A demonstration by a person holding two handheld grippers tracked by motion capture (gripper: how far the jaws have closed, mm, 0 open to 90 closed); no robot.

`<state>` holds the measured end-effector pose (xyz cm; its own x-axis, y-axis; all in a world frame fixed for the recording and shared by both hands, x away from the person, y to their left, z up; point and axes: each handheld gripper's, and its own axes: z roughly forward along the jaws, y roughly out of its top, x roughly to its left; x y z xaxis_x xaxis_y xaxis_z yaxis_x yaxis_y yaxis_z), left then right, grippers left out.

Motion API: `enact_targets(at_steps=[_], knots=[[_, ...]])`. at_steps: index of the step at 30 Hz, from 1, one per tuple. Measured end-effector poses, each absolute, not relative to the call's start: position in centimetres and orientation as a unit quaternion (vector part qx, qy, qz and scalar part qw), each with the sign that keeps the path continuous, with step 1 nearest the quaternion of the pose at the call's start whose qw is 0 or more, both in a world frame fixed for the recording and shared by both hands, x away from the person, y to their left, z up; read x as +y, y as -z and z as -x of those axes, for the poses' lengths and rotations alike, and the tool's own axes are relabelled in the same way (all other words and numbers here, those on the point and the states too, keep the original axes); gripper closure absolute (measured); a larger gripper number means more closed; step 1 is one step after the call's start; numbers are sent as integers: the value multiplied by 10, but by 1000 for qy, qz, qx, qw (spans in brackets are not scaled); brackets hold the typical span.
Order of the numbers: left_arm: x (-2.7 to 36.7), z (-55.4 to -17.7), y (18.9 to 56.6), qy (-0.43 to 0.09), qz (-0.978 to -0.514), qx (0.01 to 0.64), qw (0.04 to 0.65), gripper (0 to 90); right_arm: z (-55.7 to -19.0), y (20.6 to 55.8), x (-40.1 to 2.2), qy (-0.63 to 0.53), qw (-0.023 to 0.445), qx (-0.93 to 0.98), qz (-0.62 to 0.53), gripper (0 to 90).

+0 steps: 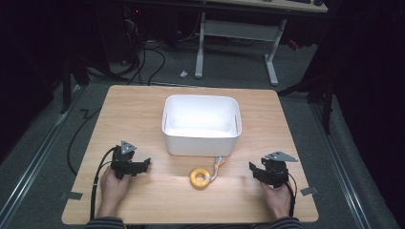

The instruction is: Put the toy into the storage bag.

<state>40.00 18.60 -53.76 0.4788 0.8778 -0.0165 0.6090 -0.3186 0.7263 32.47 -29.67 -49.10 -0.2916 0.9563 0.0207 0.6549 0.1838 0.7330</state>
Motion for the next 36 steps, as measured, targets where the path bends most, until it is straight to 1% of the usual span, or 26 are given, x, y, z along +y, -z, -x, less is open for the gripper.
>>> enact_targets(at_steps=[12,20,21,24,25,27,34,36], knots=[[186,-400,538,-195,-788,472,344,137,-326,480,-278,-328,205,761,-521,457],[186,-400,538,-195,-788,472,344,137,-325,471,-262,-336,198,778,-493,460],[186,-400,538,-195,-788,472,344,137,-325,468,-257,-336,191,784,-485,470],[186,-400,538,-195,-788,472,344,137,-325,466,-254,-336,191,789,-478,481],[186,-400,538,-195,-788,472,344,137,-326,466,-250,-338,183,794,-471,520],[186,-400,538,-195,-788,472,344,137,-328,466,-246,-338,173,799,-466,534],[186,-400,538,-195,-788,472,344,137,-332,467,-231,-331,158,815,-449,538],[186,-400,538,-195,-788,472,344,137,-333,467,-227,-332,152,819,-442,554]])
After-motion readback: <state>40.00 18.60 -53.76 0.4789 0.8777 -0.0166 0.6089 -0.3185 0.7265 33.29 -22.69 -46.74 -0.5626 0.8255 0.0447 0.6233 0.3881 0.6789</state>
